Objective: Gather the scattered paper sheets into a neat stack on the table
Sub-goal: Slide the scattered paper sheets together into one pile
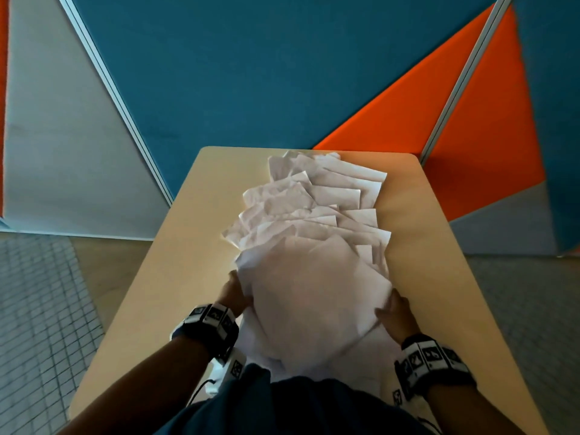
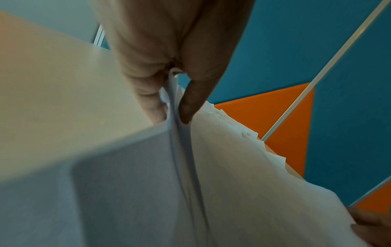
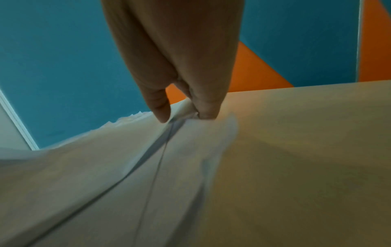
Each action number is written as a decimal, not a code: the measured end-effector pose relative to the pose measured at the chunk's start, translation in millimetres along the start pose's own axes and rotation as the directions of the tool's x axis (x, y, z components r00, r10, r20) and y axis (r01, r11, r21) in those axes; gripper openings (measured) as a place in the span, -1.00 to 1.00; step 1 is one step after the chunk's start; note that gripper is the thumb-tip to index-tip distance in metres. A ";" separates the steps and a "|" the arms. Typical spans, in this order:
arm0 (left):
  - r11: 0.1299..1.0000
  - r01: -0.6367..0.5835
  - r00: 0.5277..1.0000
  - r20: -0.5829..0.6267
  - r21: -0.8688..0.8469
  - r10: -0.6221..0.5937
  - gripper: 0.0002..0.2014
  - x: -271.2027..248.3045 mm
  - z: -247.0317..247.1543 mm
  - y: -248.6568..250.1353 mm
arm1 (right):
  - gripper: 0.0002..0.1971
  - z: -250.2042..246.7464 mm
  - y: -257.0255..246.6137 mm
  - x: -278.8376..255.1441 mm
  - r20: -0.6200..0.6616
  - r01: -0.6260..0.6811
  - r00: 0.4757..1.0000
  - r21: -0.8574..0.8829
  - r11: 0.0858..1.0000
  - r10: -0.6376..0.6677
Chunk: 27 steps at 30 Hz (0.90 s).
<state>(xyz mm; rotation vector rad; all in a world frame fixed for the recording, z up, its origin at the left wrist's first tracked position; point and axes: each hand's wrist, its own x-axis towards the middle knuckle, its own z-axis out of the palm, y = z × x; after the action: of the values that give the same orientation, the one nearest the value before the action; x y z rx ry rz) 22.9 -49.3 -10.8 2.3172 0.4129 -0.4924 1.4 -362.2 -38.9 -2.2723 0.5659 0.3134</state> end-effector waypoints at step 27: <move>0.908 0.247 0.969 0.065 -0.339 -0.239 -0.45 25.2 13.1 -40.1 | -0.59 18.3 20.2 -10.2 0.006 -0.040 0.999 -0.029 0.999 0.040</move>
<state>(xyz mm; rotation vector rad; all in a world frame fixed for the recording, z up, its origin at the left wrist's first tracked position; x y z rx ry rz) 24.9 -27.2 -54.6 1.9279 0.7245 -0.5188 -18.3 -358.1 -60.0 -2.2889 0.6081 0.3505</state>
